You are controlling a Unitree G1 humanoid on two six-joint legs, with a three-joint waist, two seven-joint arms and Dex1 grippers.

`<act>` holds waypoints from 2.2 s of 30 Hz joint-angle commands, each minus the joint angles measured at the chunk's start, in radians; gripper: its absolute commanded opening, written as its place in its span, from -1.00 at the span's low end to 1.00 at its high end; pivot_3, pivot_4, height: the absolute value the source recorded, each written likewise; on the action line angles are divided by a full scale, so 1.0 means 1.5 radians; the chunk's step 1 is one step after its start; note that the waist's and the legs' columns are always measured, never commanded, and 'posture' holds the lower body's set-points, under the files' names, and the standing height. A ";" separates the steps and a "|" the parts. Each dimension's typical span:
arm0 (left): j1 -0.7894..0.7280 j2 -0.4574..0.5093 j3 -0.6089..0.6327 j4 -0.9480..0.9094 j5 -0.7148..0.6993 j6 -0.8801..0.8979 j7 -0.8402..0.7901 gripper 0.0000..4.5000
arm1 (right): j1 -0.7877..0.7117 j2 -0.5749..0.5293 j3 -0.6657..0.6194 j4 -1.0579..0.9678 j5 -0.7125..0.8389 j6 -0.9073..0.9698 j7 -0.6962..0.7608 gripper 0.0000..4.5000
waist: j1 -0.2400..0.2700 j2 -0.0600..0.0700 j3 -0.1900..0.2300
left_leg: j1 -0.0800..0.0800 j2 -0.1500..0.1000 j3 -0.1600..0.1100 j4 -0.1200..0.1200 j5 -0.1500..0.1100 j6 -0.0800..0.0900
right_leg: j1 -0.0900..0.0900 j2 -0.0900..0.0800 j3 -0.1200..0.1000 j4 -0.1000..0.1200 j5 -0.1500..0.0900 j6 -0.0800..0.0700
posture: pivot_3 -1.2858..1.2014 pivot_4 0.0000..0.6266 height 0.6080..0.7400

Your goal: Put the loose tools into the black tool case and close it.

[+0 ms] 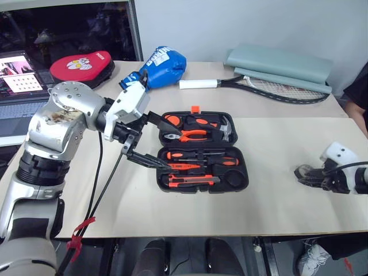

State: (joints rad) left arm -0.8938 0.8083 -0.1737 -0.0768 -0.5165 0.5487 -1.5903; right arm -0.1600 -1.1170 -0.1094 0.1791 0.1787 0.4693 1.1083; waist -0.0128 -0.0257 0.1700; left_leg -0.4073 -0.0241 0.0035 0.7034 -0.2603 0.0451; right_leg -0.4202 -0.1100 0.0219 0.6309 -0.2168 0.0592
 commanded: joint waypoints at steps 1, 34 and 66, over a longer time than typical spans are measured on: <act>-0.019 0.003 0.013 -0.009 -0.005 -0.003 -0.003 1.00 | 0.000 -0.003 -0.011 -0.018 0.000 -0.001 -0.005 -0.26 | -0.001 0.000 0.000 | 0.000 0.000 0.000 0.000 0.000 0.000 | 0.000 0.000 0.000 0.000 0.000 0.000 | 0.03 -0.52 0.95; -0.037 0.012 -0.096 0.038 -0.051 -0.070 -0.016 1.00 | -0.247 0.041 0.250 -0.350 0.070 0.115 0.120 -0.98 | 0.007 0.000 0.000 | -0.003 0.001 -0.001 0.001 0.000 0.000 | -0.002 0.001 -0.001 -0.001 0.000 0.000 | 0.03 -0.52 0.95; -0.027 -0.020 -0.050 0.020 -0.001 -0.059 -0.015 1.00 | -0.211 0.038 0.311 -0.373 -0.007 0.086 0.157 -0.98 | 0.004 0.000 0.000 | -0.002 0.001 -0.001 0.001 0.000 0.000 | -0.001 0.001 -0.001 -0.001 0.000 0.000 | 0.03 -0.52 0.95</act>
State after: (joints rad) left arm -0.9254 0.7789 -0.2848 -0.0243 -0.5148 0.4606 -1.6110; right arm -0.4937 -1.0560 0.3453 -0.3508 0.1586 0.5834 1.3129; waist -0.0065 -0.0257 0.1703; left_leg -0.4109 -0.0231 0.0013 0.7056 -0.2603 0.0451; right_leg -0.4222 -0.1089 0.0198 0.6299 -0.2163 0.0588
